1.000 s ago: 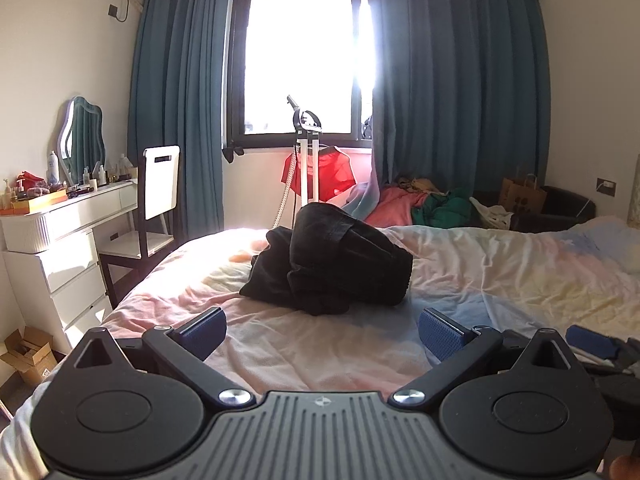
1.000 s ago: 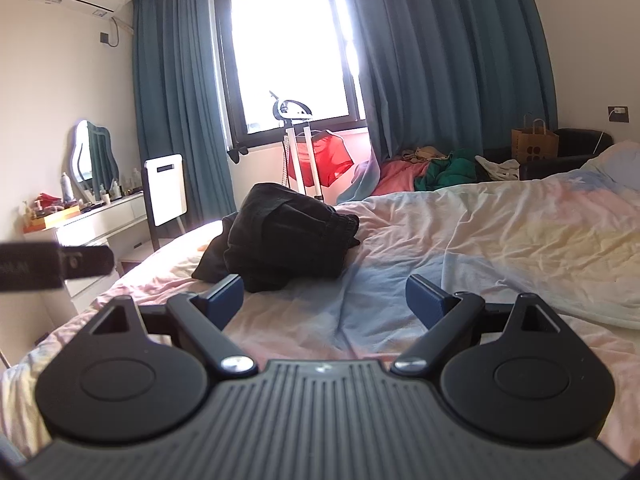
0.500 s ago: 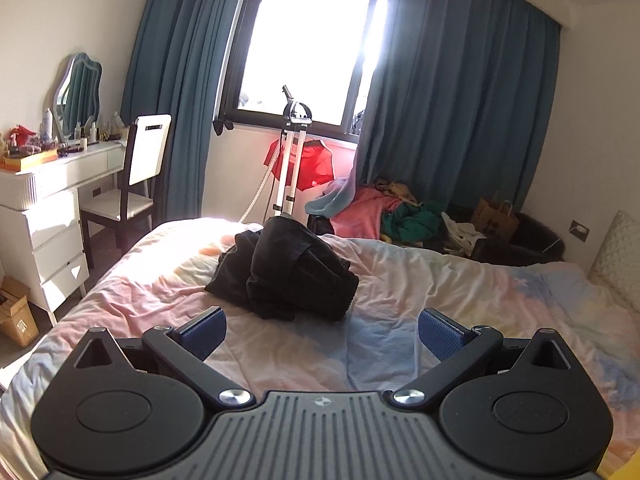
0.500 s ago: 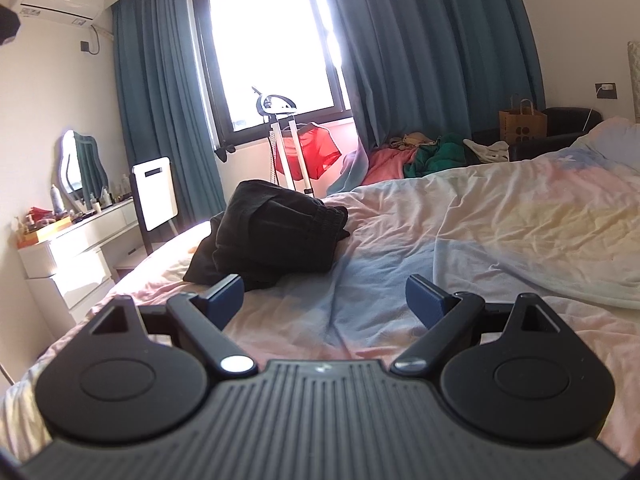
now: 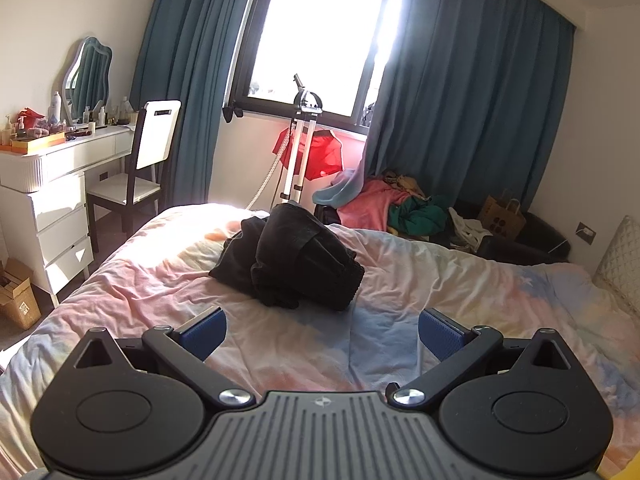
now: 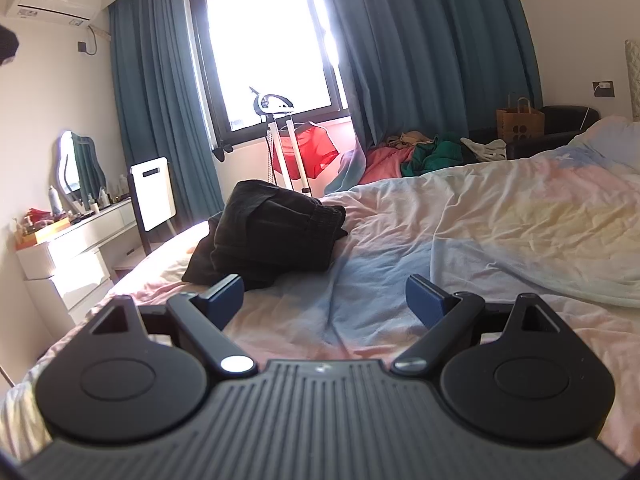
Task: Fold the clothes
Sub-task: 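Grasp the ribbed cuff of the black sweatpants with the left gripper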
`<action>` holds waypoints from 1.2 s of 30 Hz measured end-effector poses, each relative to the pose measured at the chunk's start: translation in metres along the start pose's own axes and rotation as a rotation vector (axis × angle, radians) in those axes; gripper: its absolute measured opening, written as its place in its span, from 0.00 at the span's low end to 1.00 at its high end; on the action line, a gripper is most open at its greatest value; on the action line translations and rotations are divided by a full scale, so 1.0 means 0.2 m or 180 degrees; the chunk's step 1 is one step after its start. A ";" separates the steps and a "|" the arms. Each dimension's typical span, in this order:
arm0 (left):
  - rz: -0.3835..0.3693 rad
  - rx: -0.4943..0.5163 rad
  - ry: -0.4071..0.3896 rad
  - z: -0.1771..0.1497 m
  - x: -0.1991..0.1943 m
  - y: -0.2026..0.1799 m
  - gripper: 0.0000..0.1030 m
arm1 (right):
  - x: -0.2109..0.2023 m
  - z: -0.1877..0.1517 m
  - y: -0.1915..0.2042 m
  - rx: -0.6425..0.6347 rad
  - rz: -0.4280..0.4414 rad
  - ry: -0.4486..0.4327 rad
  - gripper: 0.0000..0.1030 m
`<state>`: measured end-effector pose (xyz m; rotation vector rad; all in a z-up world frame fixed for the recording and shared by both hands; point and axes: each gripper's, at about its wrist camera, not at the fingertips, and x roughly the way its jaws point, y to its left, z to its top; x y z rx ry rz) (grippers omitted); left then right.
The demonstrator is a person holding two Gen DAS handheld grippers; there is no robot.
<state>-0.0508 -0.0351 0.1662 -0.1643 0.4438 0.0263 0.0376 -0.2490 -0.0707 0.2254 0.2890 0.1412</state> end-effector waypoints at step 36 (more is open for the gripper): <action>0.1181 0.2321 -0.0112 -0.31 2.92 -0.74 0.74 | 0.52 -0.15 -0.66 0.1330 -0.0733 0.0489 0.87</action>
